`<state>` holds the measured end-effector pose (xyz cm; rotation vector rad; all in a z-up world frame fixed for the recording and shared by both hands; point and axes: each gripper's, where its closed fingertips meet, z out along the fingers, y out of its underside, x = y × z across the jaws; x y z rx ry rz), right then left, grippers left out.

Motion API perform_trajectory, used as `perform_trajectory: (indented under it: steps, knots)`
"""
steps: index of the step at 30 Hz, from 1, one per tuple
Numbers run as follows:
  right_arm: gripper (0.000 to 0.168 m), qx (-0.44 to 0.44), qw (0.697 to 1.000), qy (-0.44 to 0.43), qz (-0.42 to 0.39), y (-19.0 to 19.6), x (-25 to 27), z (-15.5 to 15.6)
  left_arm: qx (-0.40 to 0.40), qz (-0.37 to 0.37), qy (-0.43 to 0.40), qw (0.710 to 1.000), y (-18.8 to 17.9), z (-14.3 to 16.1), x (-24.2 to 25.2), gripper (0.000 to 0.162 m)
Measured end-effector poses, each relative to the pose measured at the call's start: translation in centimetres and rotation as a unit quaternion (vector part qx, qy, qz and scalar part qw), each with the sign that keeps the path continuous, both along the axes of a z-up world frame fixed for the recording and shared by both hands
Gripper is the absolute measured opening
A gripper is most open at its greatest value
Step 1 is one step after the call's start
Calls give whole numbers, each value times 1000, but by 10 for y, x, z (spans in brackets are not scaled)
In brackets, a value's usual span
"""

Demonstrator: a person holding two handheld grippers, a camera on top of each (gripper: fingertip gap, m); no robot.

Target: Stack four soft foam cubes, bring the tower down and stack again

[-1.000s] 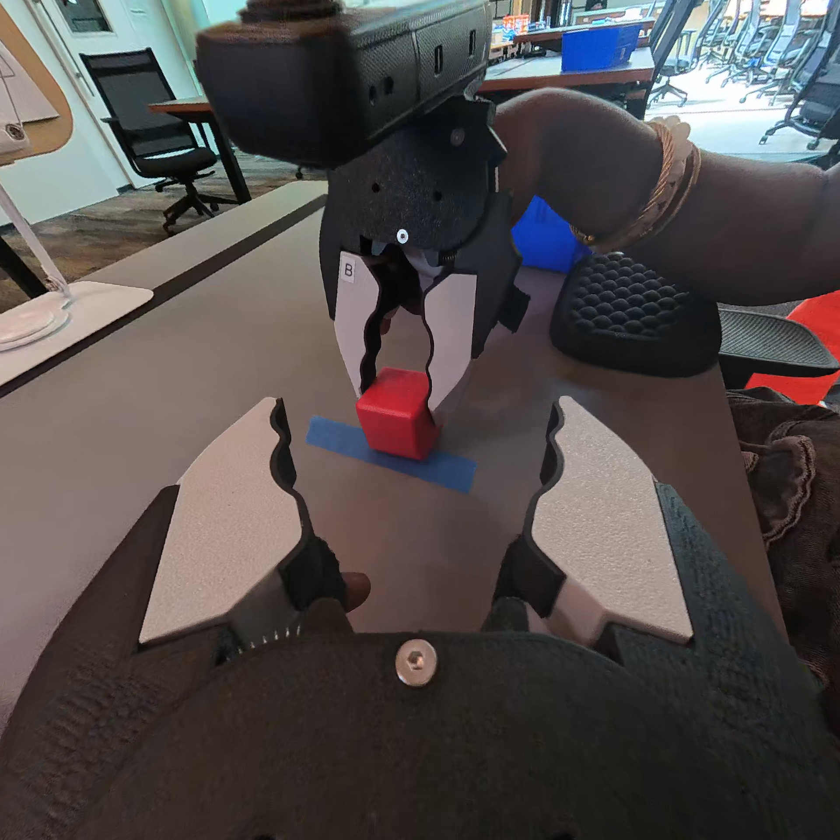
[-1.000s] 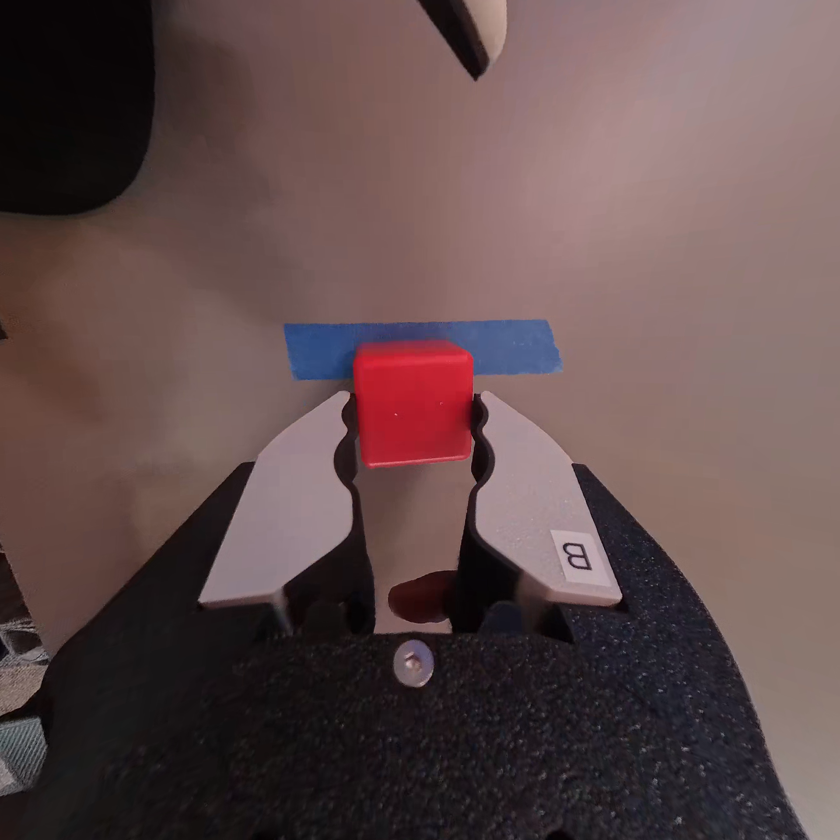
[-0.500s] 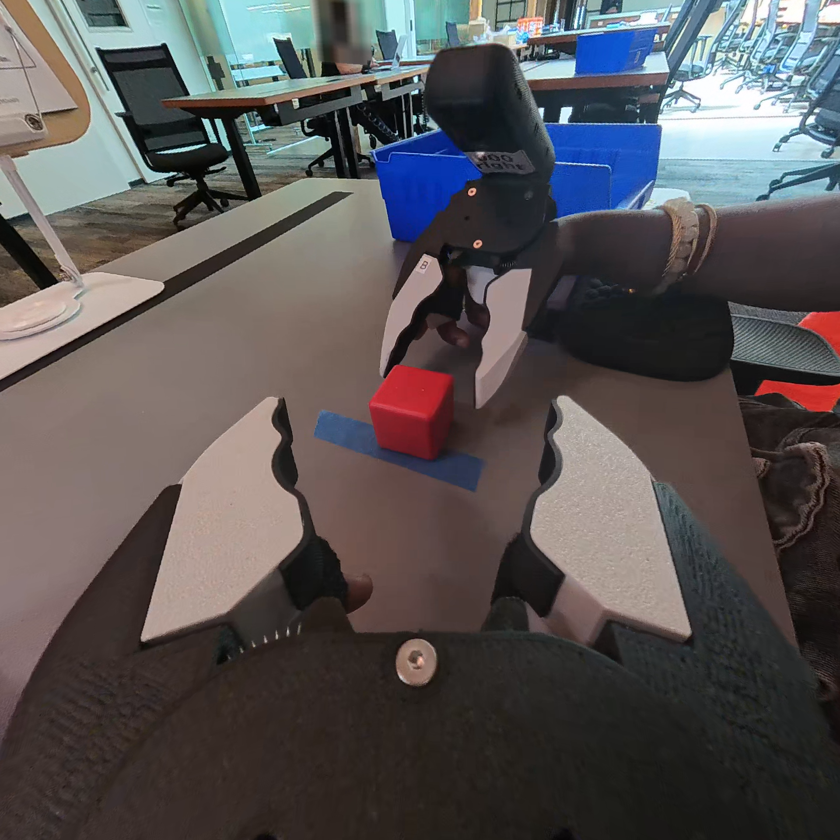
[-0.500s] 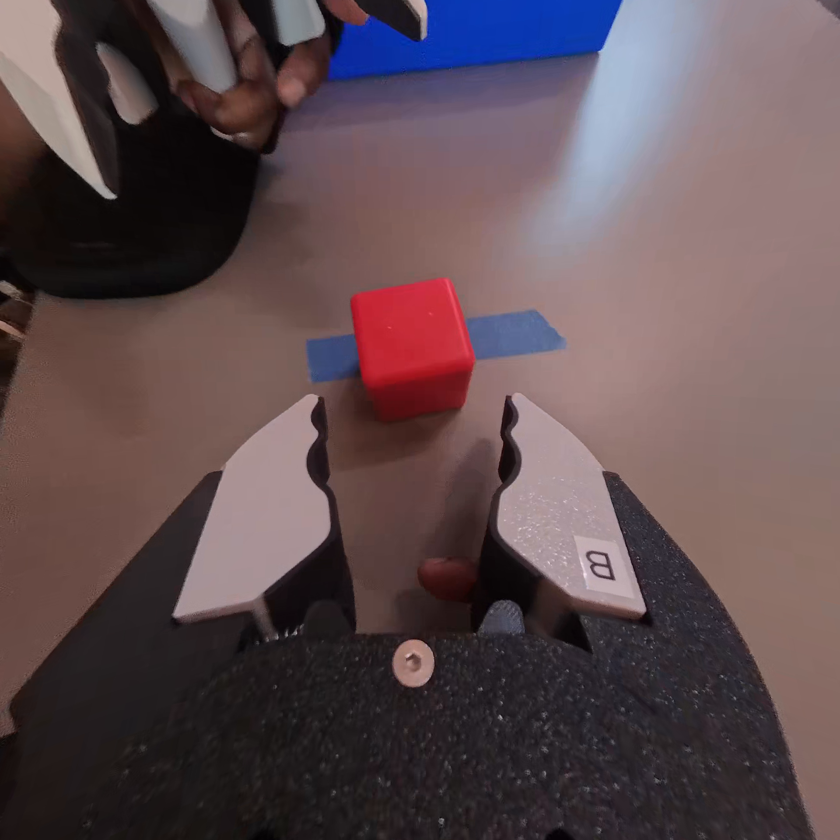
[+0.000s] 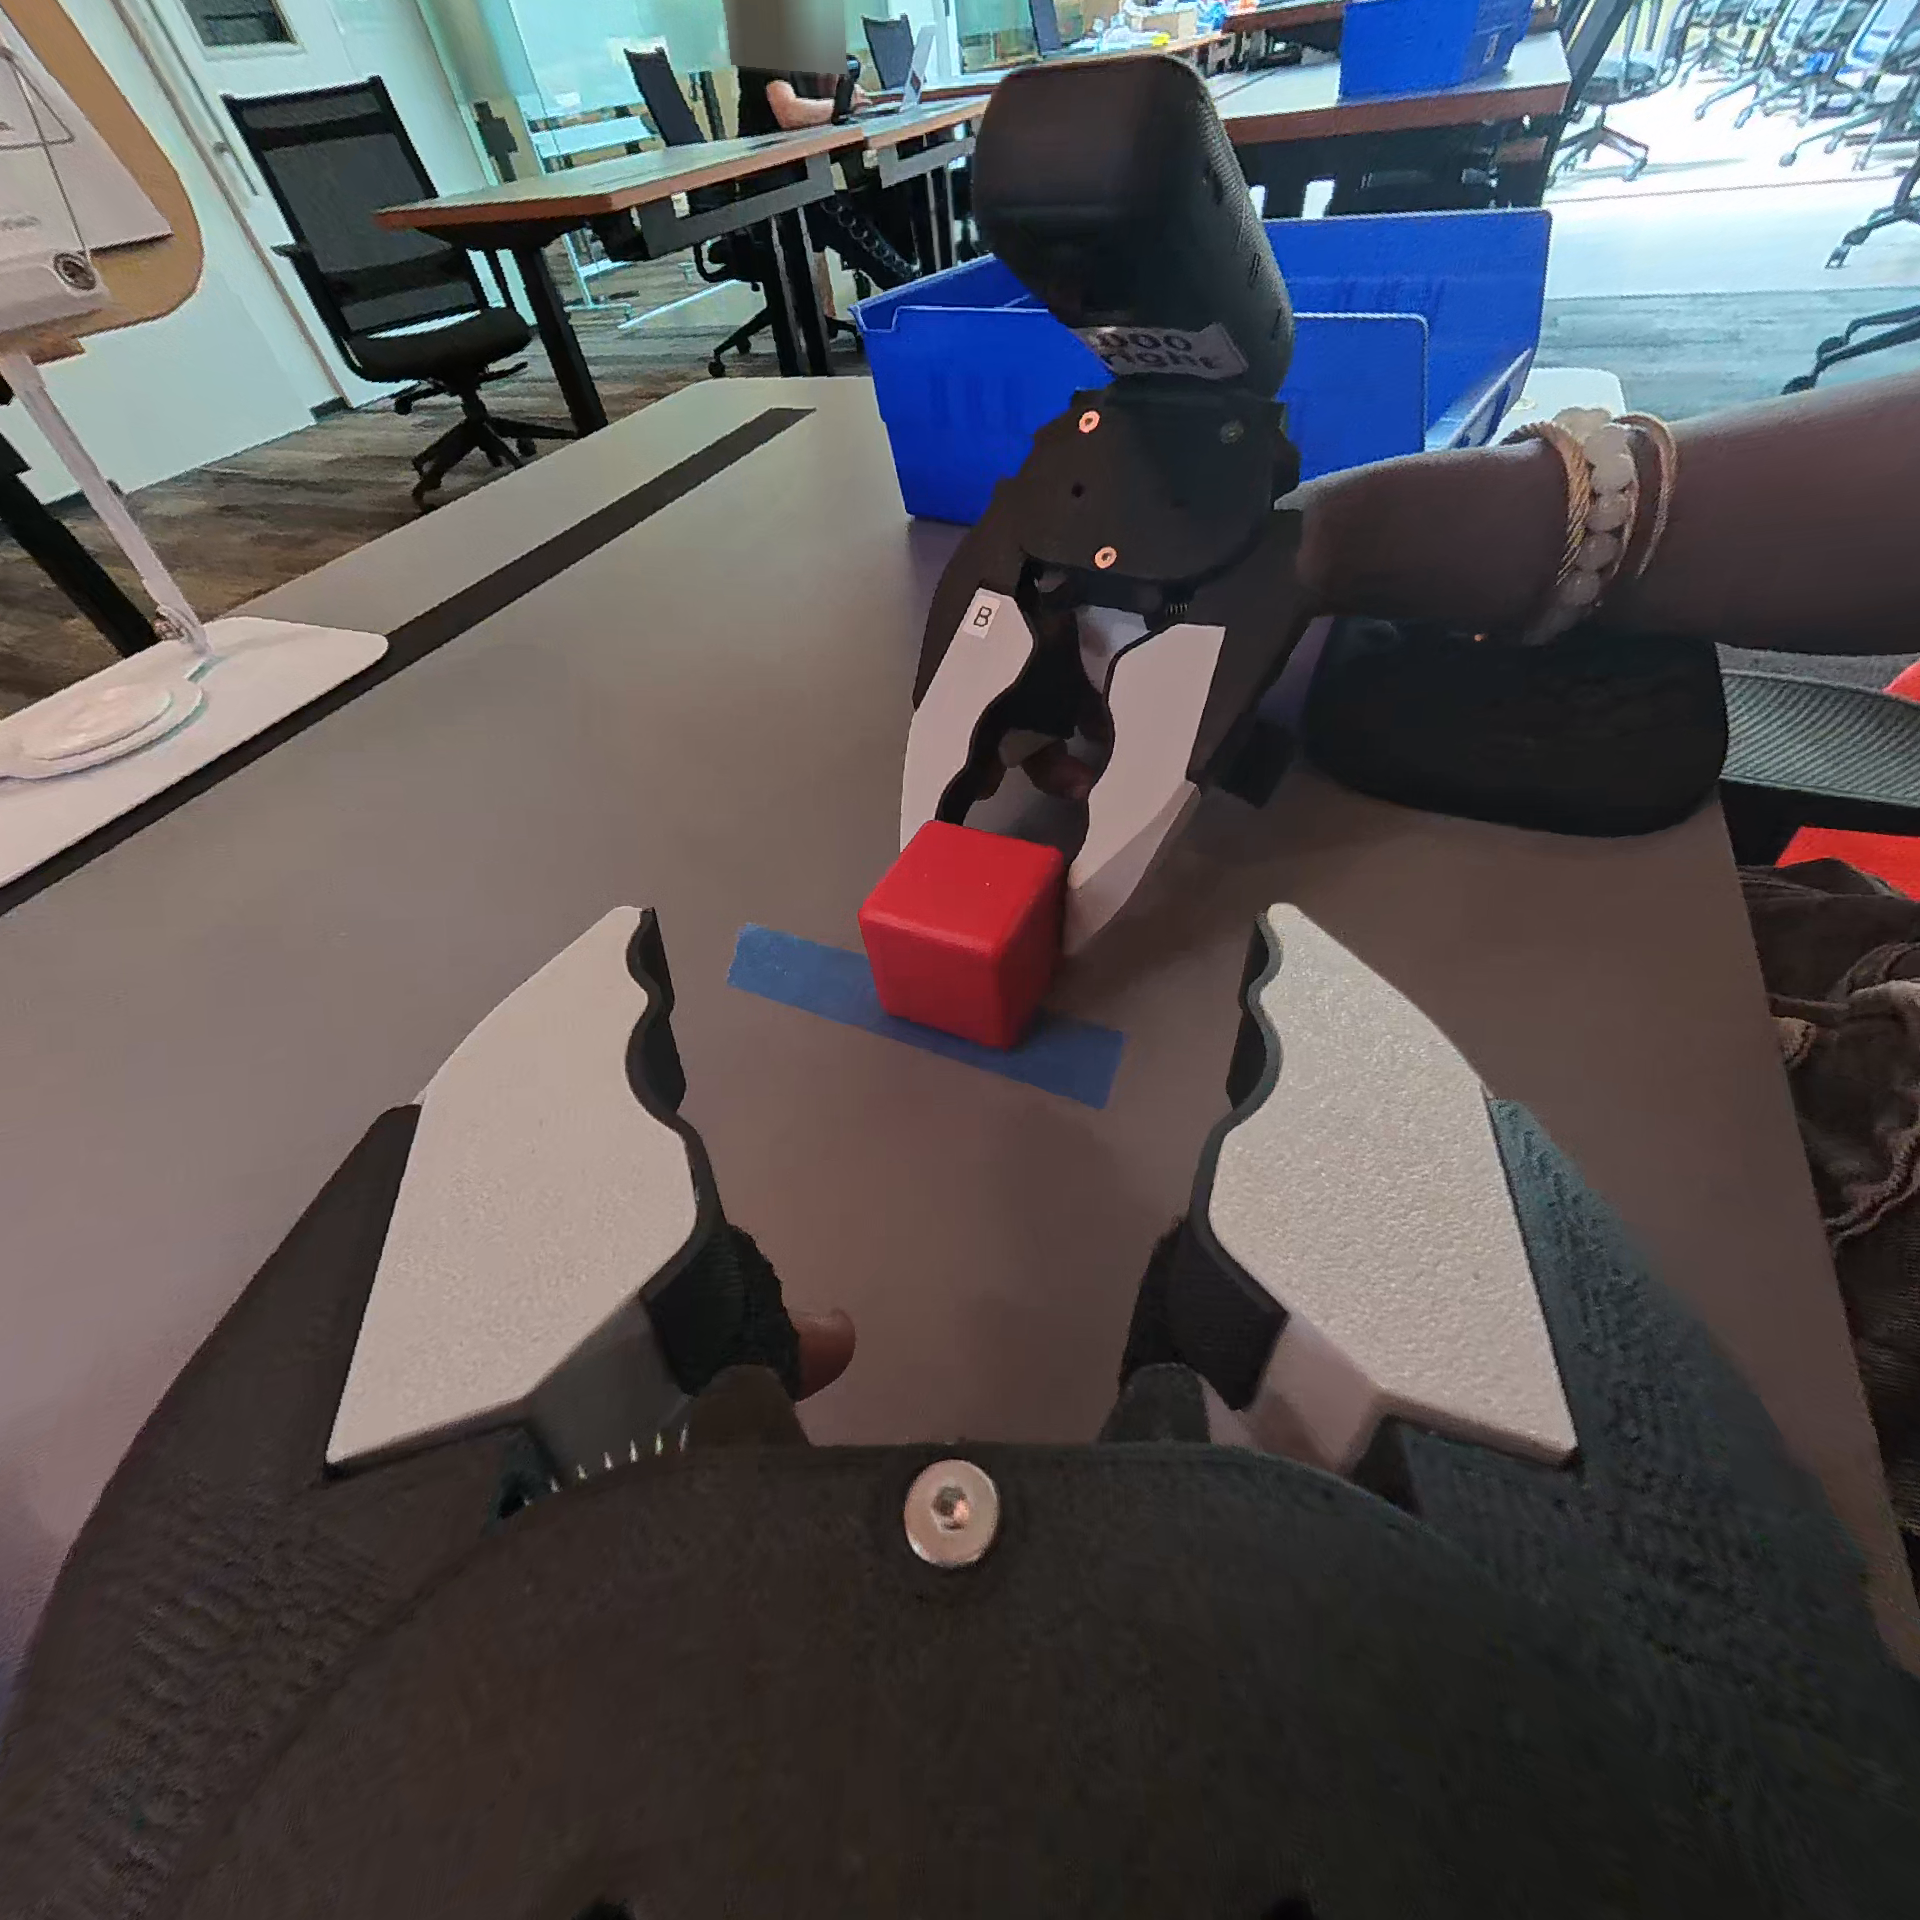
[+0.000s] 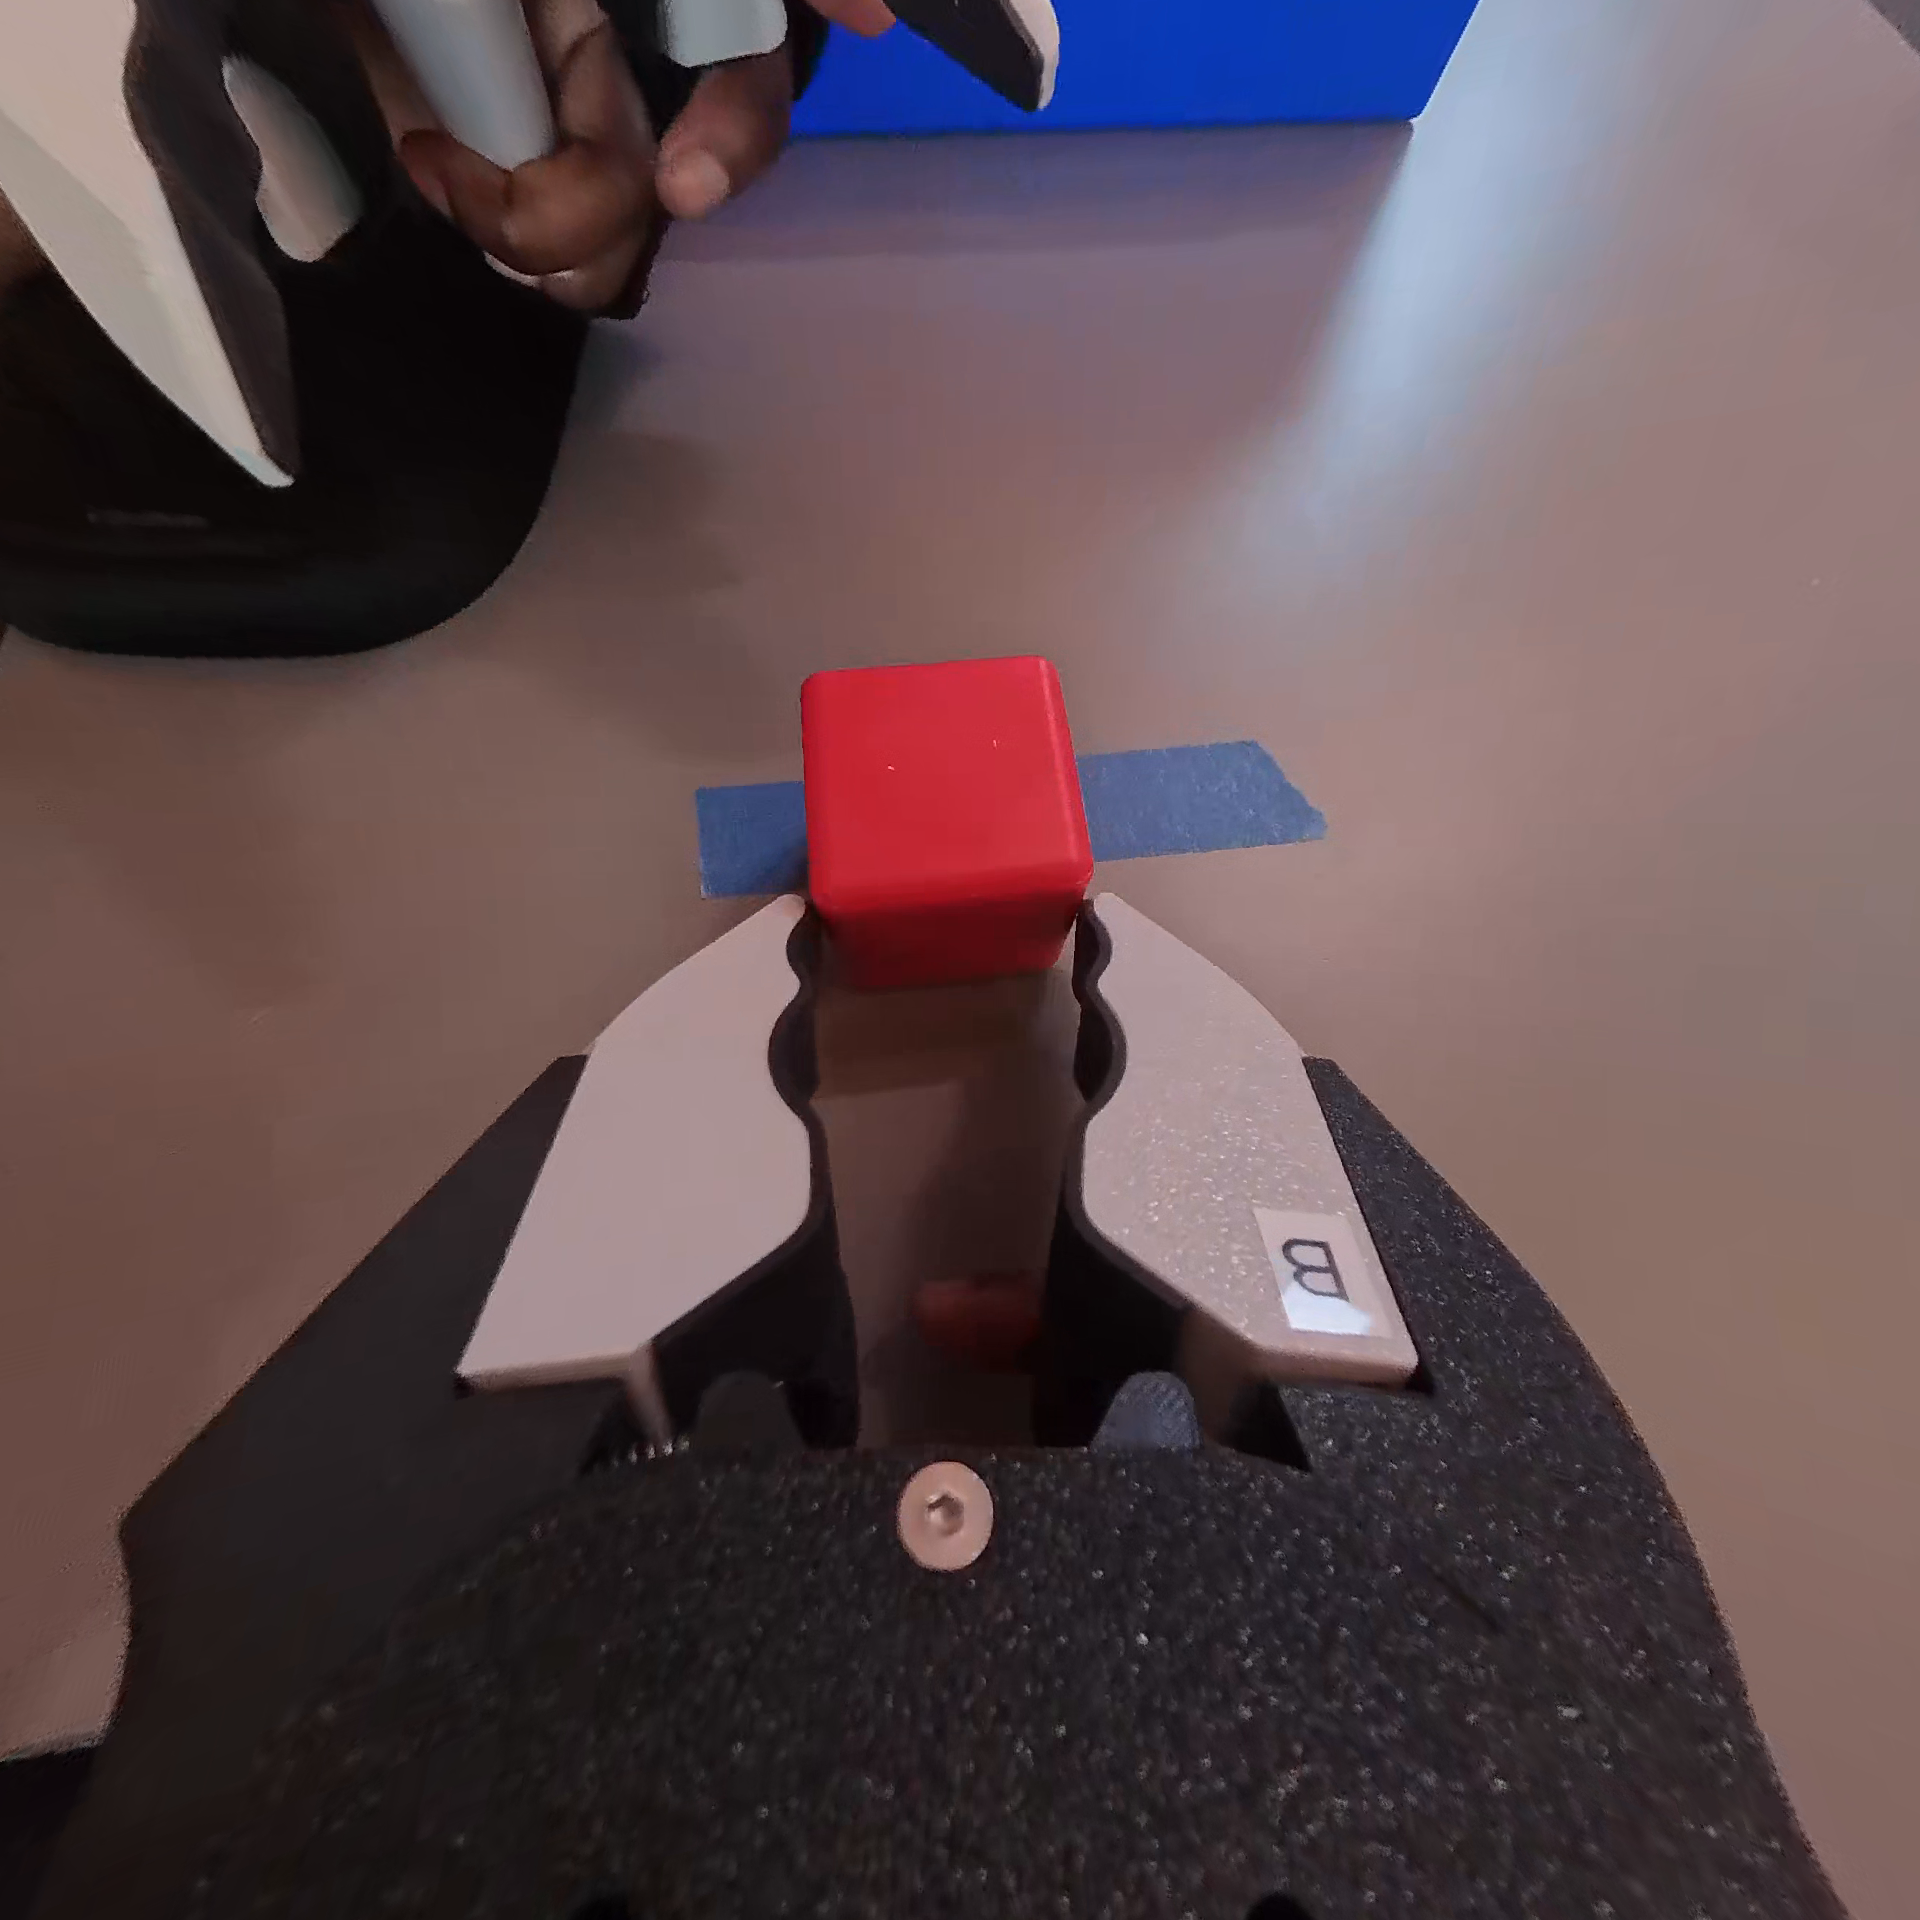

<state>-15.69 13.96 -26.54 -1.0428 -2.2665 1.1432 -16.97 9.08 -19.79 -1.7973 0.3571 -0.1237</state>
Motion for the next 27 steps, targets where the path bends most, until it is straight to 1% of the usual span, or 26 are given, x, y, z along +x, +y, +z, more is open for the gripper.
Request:
perform_trajectory:
  steps: [2, 4, 7, 9, 11, 12, 13, 14, 16, 17, 18, 20, 21, 24, 27]
  knots:
    - [46, 1, 1000, 1, 0, 0, 0, 0, -5, 8, 11, 1000, -1, 0, -1, 102]
    - [46, 2, 1000, 1, -2, 0, 0, 0, -28, 17, 17, 999, -6, 4, 1, 96]
    - [47, 1, 1000, 0, -4, 0, 1, 0, -80, 61, 27, 995, -28, 25, -7, 83]
    - [46, 2, 1000, 0, -4, 0, 1, 0, -97, 124, 41, 987, -54, 51, -31, 72]
    - [46, 2, 1000, 0, -4, 0, 1, 0, -100, 199, 38, 974, -83, 80, -69, 62]
    - [46, 1, 1000, 0, -4, 0, 1, 0, -111, 240, 39, 964, -99, 89, -93, 60]
    - [46, 0, 1000, -1, -4, 0, 1, 0, -133, 278, 42, 950, -114, 91, -118, 60]
    - [46, -1, 1000, -2, -4, 0, 1, 0, -166, 309, 43, 935, -127, 87, -143, 60]
    - [46, -1, 1000, -3, -5, 0, 2, 0, -242, 356, 27, 902, -147, 67, -189, 62]
    - [46, -1, 1000, -3, -6, 1, 2, -1, -267, 377, 8, 887, -151, 55, -209, 62]
    - [46, -1, 1000, -3, -7, 1, 2, -1, -283, 382, -20, 880, -149, 43, -221, 63]
    - [46, 0, 1000, -3, -9, 2, 3, -1, -304, 372, -82, 873, -140, 20, -230, 64]
    - [46, 0, 1000, -3, -10, 2, 3, -1, -317, 376, -94, 865, -138, 9, -234, 64]
    - [46, 0, 1000, -4, -11, 2, 3, -1, -357, 390, -93, 844, -137, -21, -241, 68]
    - [46, 0, 1000, -4, -11, 3, 3, -1, -402, 387, -90, 825, -140, -47, -240, 68]
